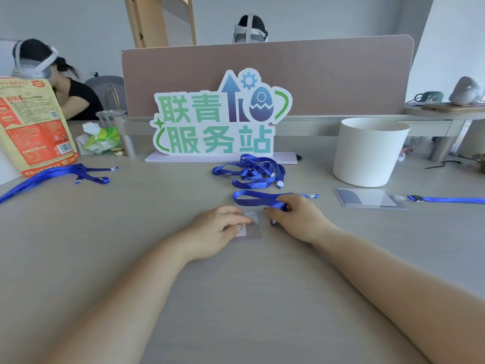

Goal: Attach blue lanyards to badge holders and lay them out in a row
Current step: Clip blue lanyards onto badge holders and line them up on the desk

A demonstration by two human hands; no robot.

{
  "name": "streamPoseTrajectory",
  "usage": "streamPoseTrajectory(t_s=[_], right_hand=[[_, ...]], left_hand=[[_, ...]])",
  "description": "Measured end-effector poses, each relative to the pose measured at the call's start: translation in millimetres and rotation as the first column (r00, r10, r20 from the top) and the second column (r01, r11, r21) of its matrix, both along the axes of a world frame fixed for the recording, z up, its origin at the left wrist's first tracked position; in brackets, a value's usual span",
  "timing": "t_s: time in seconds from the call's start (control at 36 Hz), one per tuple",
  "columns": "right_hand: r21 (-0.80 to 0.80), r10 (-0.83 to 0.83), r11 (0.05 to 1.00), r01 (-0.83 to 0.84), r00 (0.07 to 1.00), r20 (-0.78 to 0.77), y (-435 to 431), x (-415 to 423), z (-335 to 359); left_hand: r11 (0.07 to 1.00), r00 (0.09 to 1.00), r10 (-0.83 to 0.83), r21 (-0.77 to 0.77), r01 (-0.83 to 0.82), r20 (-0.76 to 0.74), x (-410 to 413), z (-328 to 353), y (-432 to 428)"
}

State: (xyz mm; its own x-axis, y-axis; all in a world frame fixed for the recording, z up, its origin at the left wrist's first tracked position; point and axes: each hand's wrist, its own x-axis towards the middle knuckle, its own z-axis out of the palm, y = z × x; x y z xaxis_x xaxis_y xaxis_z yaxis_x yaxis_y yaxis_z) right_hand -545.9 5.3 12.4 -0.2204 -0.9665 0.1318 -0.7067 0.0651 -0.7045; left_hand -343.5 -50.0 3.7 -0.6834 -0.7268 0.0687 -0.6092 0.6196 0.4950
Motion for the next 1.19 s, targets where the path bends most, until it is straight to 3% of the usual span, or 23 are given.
streamPoseTrajectory(t_s=[0.08,0.17,0.25,0.33,0.39,0.47,0.56,0.75,0.86,1.06,1.19], right_hand=[[-0.009,-0.089,0.996,0.091,0.989,0.117,-4,-10,2],[-0.016,-0.190,0.981,0.193,0.976,0.105,-7,-28,4],[-0.040,-0.288,0.957,0.286,0.955,-0.070,-5,-44,4],[-0.170,-0.326,0.943,0.286,0.892,-0.312,-1,-44,2],[-0.317,-0.295,0.933,0.170,0.865,-0.406,-1,-34,2],[-0.513,-0.123,0.830,-0.219,0.825,-0.551,-1,-18,2],[-0.415,0.052,0.792,-0.448,0.727,-0.684,2,-7,-2],[-0.274,0.073,0.916,-0.293,0.794,-0.604,3,-17,-8],[-0.202,0.185,0.933,-0.299,0.877,-0.443,3,-22,-7],[-0.188,0.192,0.940,-0.284,0.897,-0.398,-1,-21,-8],[-0.184,0.181,0.945,-0.270,0.901,-0.393,-1,-19,-10]], left_hand=[[1.000,0.999,0.000,-0.003,0.000,0.033,2,0,1],[1.000,0.998,0.008,-0.025,-0.007,0.059,5,-2,-1],[0.997,0.988,0.029,-0.070,-0.019,0.153,5,-2,0],[0.995,0.968,0.047,-0.100,-0.023,0.248,2,0,6],[0.992,0.951,0.060,-0.128,-0.022,0.303,-1,4,11],[0.981,0.929,0.086,-0.196,-0.015,0.360,-5,9,18],[0.975,0.930,0.063,-0.222,0.020,0.361,-9,11,23],[0.988,0.963,0.054,-0.154,-0.013,0.263,-15,14,30],[0.995,0.984,0.067,-0.081,-0.054,0.166,-10,13,26],[0.998,0.999,0.027,-0.056,-0.026,0.019,-6,6,18],[0.995,0.993,-0.015,-0.099,0.027,0.118,-6,7,20]])
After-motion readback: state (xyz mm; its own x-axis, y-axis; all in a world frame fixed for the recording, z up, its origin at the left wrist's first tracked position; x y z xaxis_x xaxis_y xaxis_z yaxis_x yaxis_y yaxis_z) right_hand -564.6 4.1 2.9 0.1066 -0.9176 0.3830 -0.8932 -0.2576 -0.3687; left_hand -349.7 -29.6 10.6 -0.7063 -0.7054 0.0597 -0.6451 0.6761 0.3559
